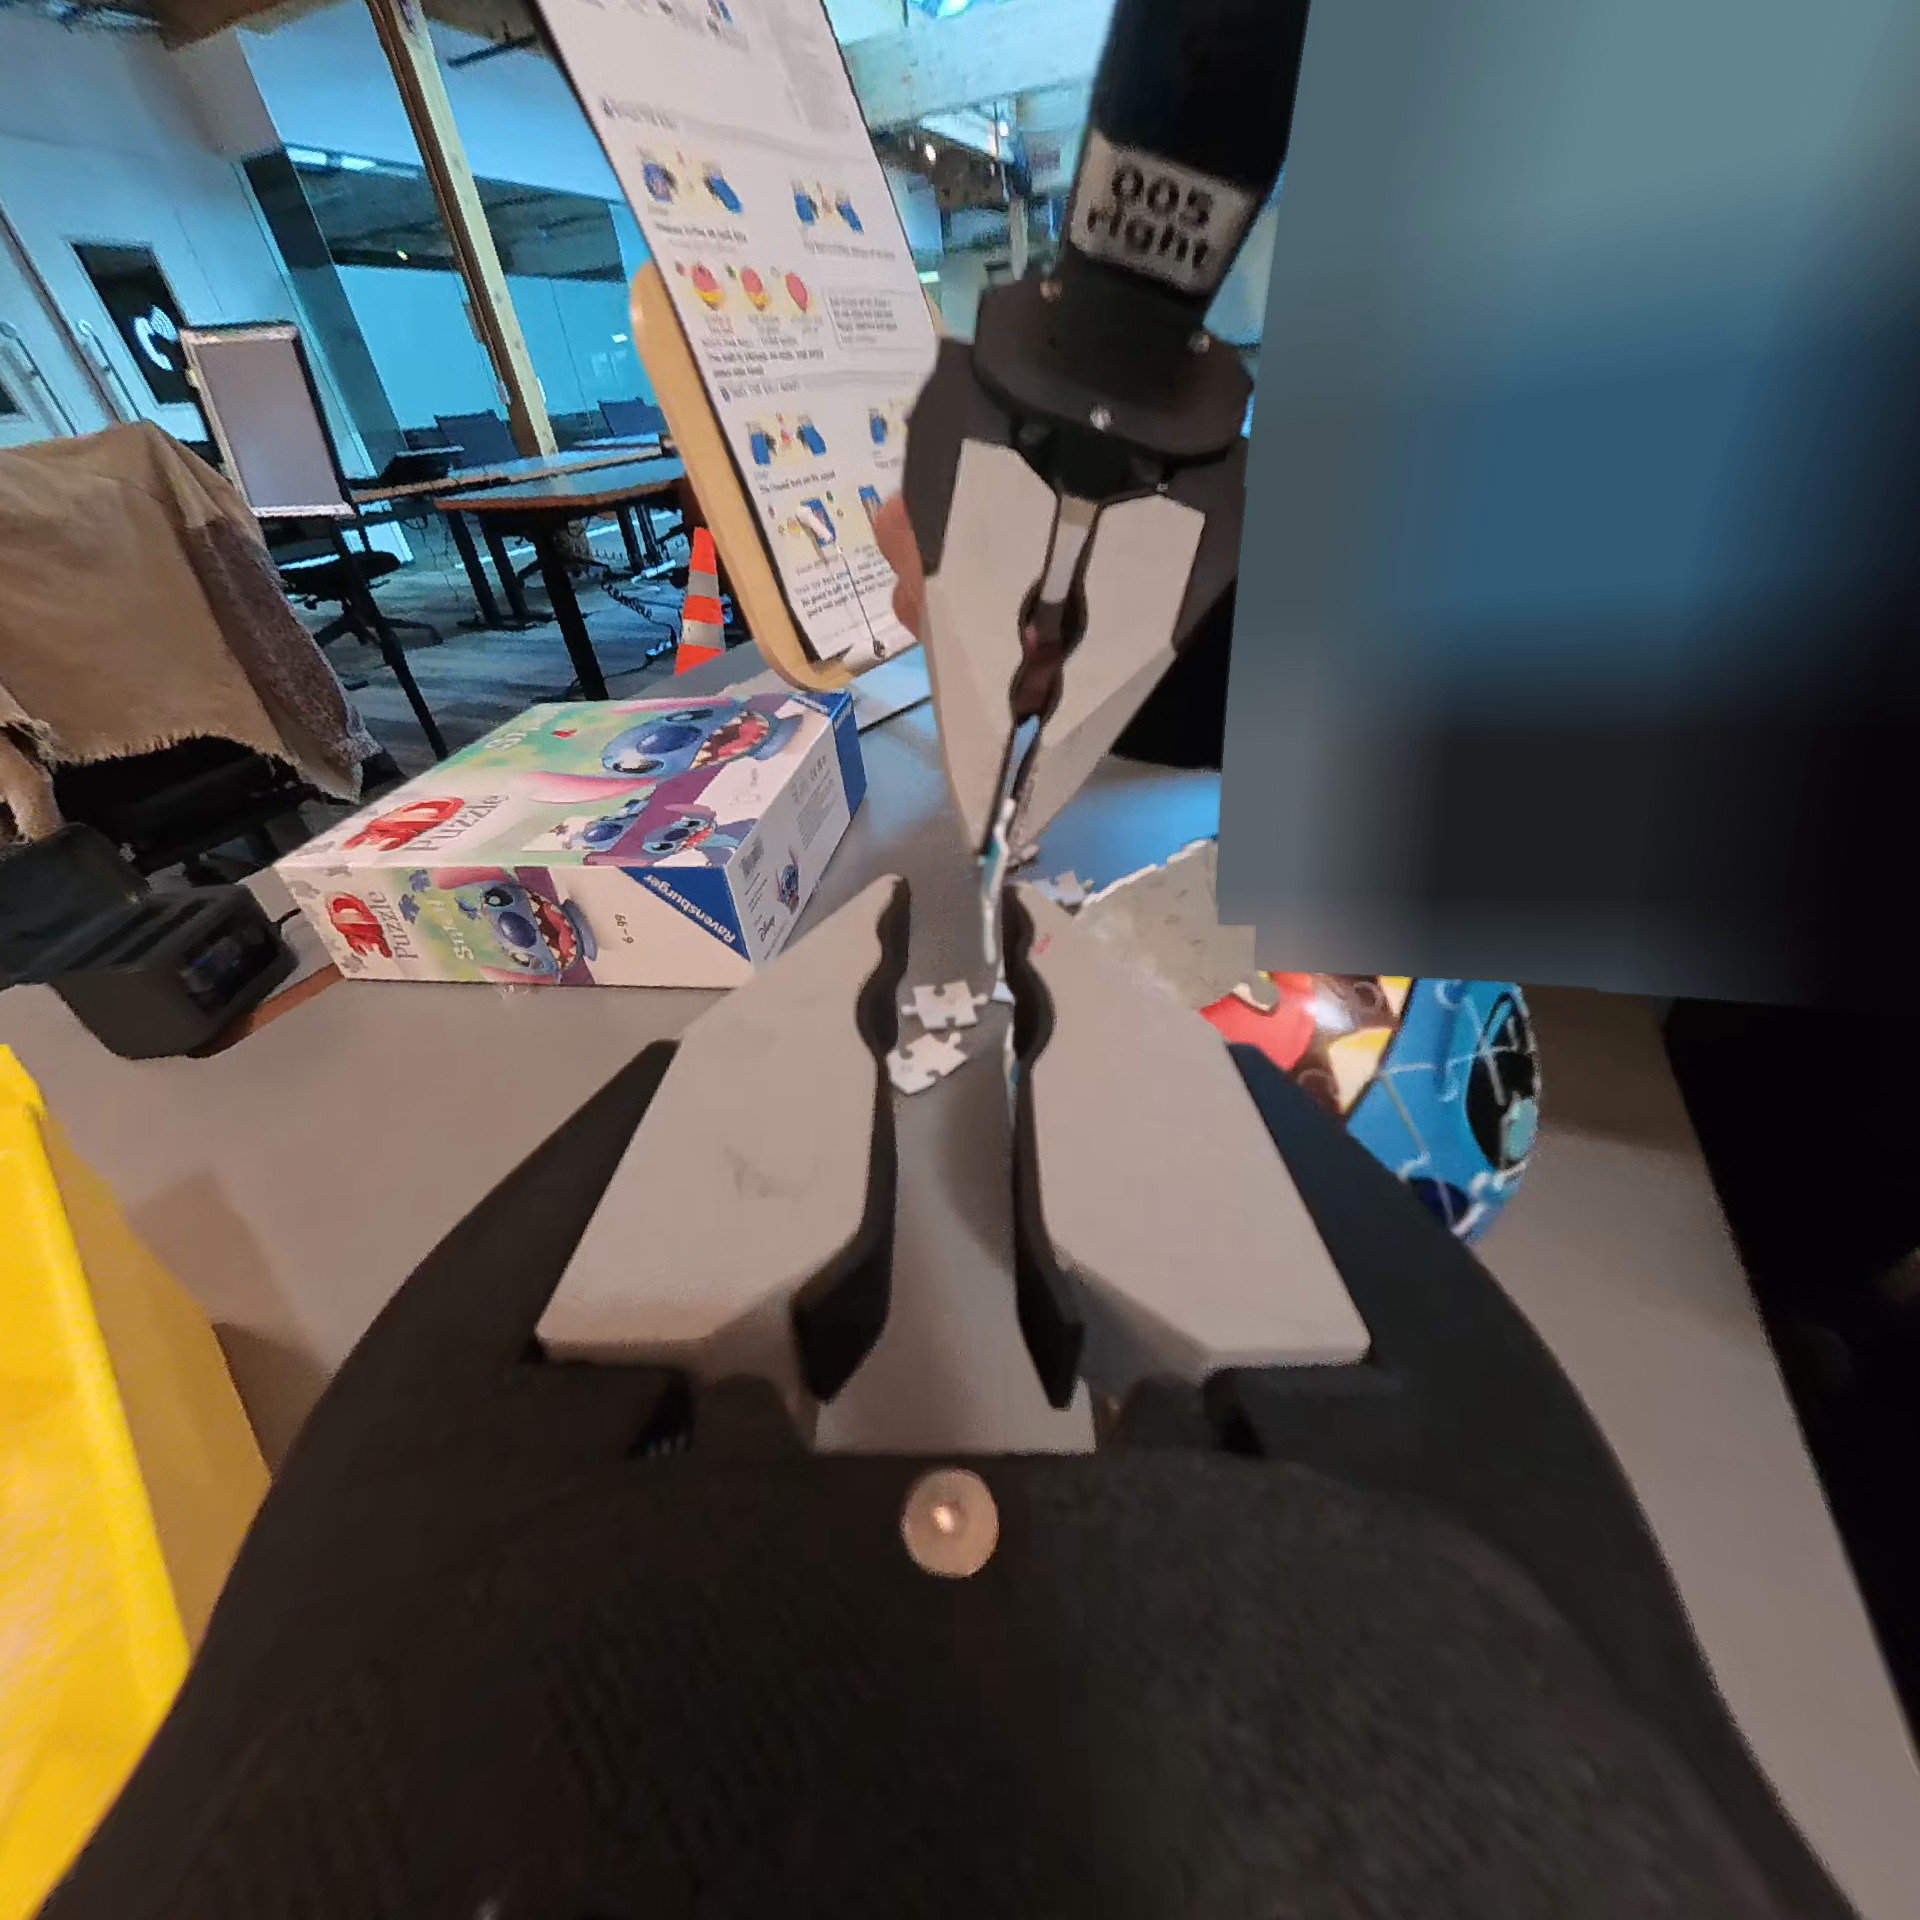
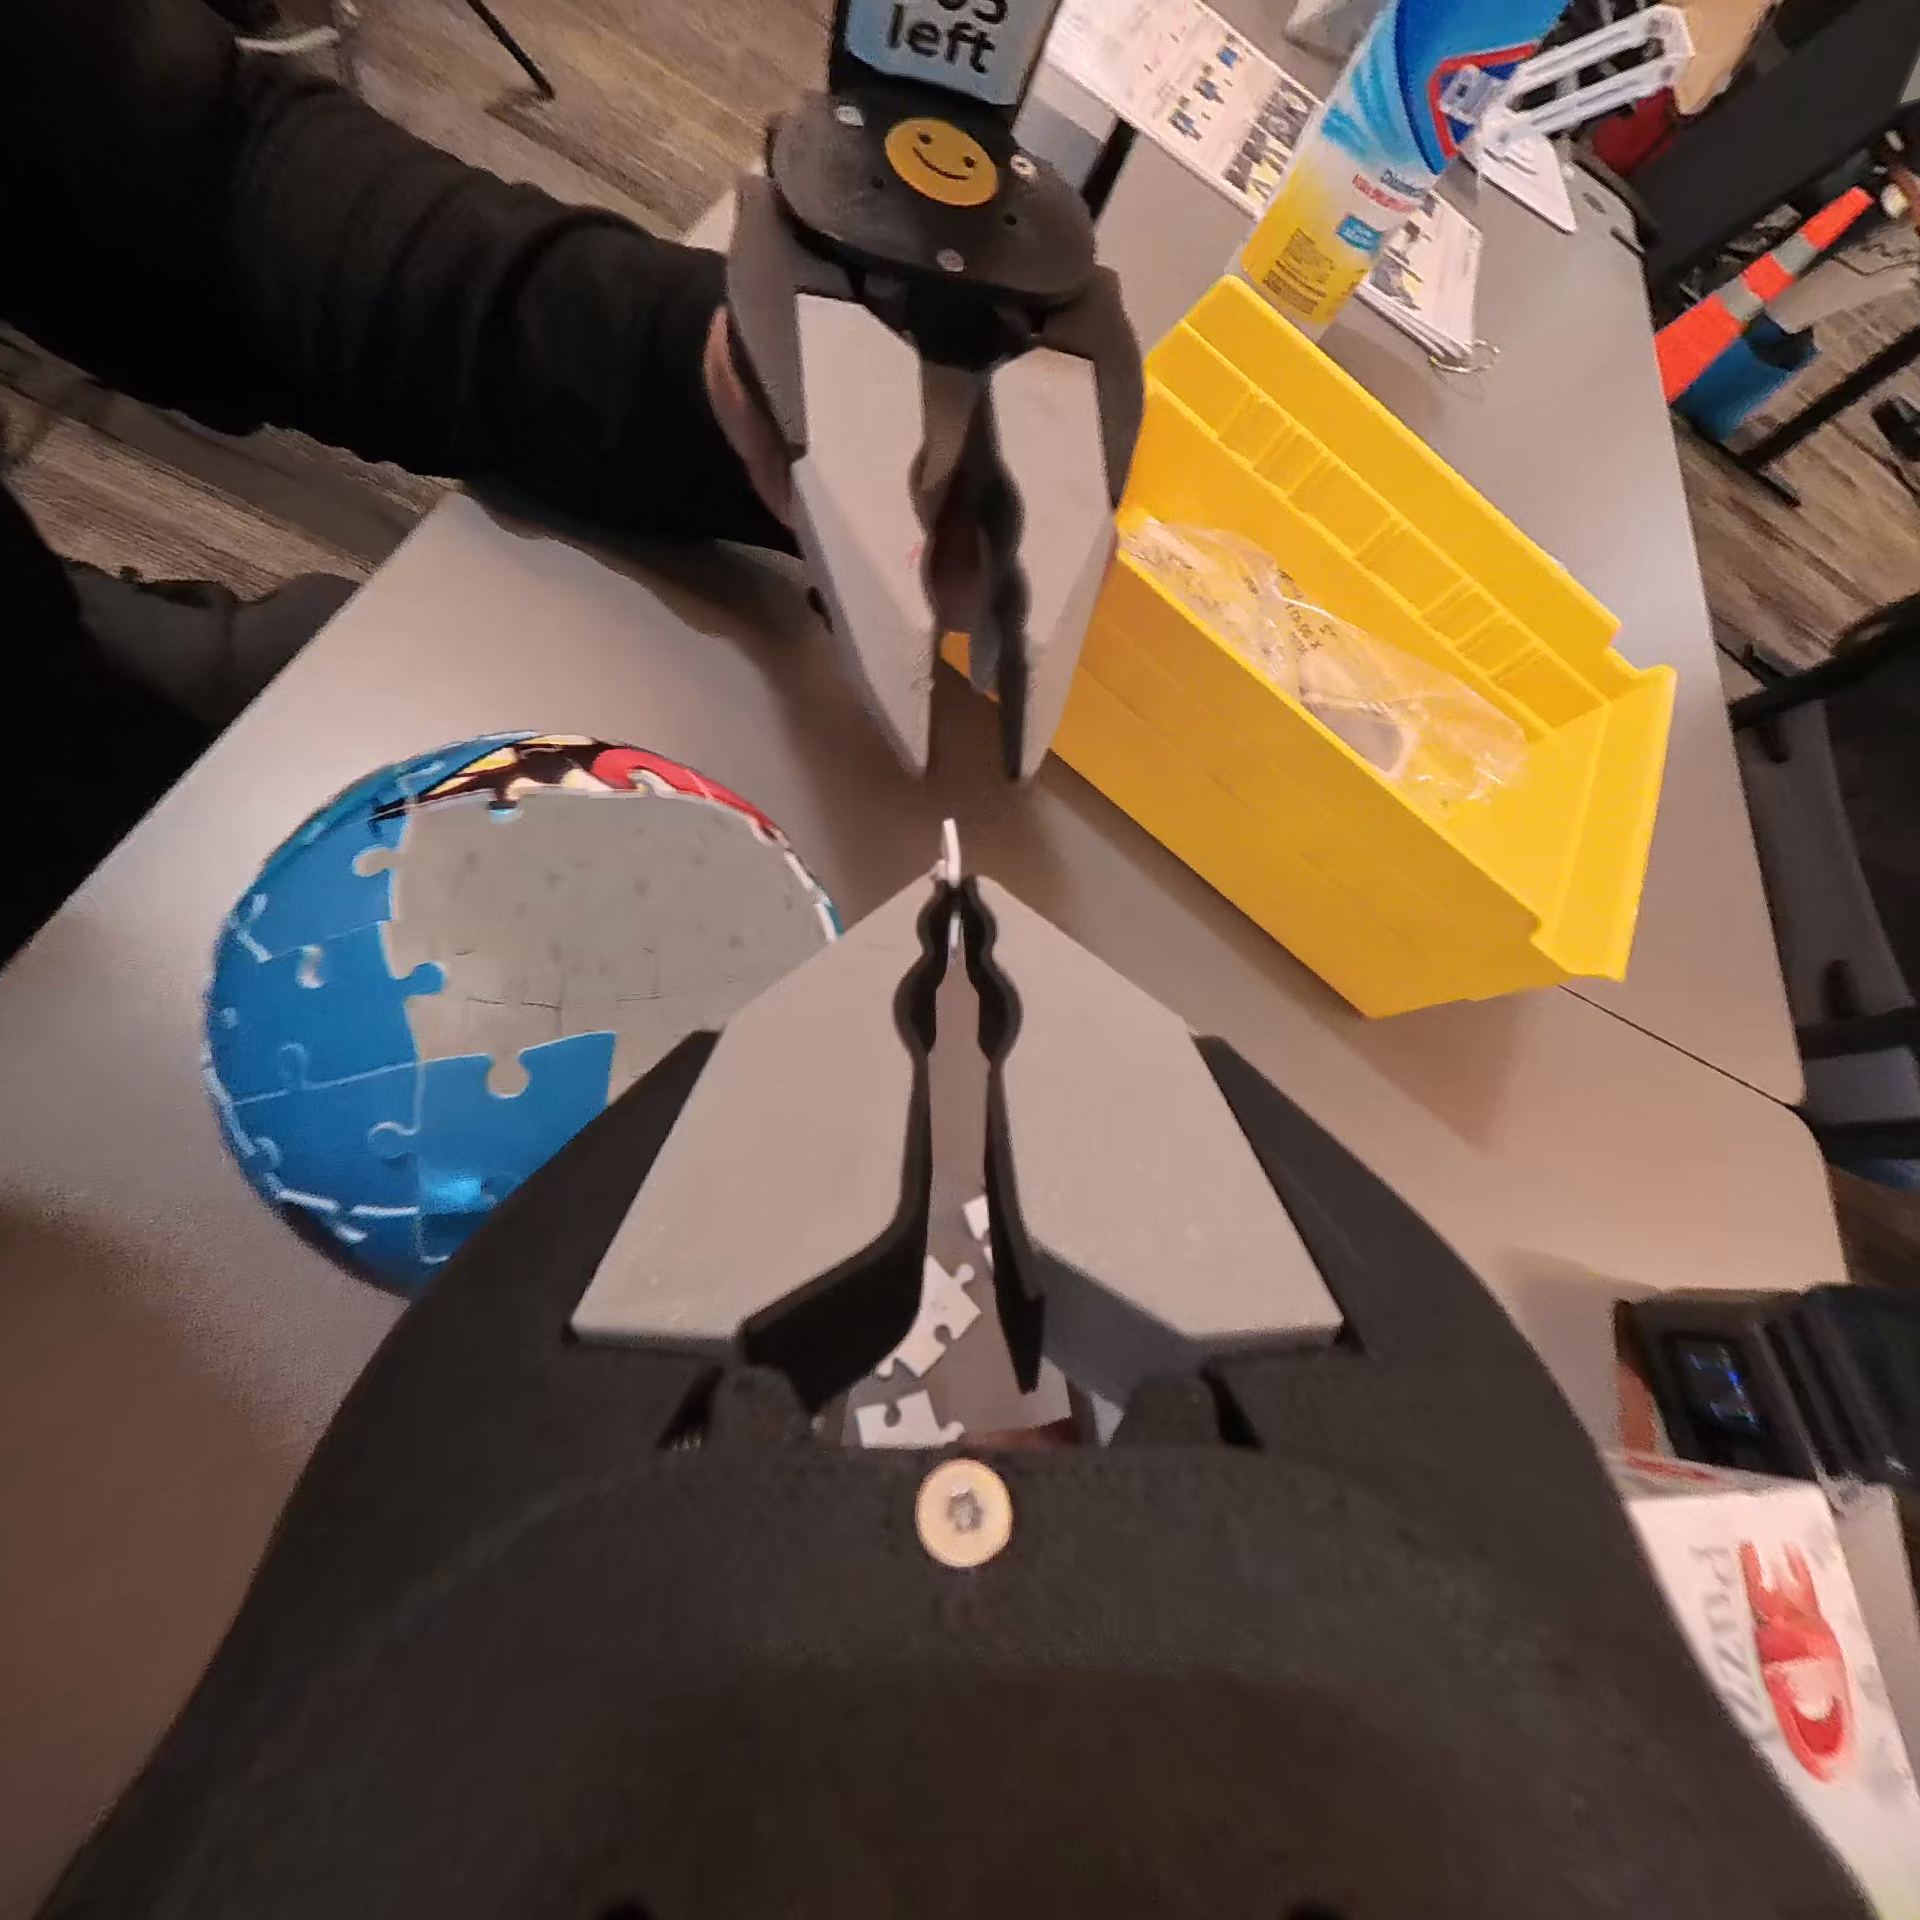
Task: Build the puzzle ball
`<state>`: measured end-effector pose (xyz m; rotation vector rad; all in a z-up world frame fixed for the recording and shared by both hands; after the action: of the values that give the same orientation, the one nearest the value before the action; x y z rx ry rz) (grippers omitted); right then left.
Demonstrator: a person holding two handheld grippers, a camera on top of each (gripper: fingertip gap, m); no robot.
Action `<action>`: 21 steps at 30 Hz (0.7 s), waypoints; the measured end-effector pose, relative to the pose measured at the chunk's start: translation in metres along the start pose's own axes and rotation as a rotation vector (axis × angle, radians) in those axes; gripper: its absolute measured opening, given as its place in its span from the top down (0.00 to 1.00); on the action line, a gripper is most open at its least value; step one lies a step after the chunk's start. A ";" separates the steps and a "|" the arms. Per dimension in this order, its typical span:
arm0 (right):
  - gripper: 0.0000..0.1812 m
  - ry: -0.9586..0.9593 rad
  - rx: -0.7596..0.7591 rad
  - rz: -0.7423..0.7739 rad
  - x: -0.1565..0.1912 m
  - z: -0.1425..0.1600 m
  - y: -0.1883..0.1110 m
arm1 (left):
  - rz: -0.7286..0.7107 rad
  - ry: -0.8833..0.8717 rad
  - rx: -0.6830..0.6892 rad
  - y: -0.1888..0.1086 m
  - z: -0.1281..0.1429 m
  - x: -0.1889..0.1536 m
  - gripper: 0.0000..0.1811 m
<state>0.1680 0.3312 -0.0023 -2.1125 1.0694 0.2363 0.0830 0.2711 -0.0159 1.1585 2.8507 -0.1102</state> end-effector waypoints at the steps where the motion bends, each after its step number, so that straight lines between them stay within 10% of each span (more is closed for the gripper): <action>1: 1.00 -0.002 -0.012 -0.011 0.002 0.000 -0.001 | 0.001 -0.032 -0.012 -0.003 -0.001 0.000 0.91; 21: 1.00 -0.404 0.033 -0.111 0.029 -0.015 0.011 | -0.092 -0.187 0.317 -0.016 0.002 -0.045 0.90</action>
<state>0.1757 0.2983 -0.0111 -1.9742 0.7111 0.5603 0.1037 0.2280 -0.0133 0.9975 2.7842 -0.6594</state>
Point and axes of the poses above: each gripper's, where its closed fingertips meet, y out along the fingers, z out of its underside, x = y × z across the jaws, the point moved 5 cm from there along -y, back along the fingers, and after that the axes turned 9 degrees about -y, right-handed, at the moved point
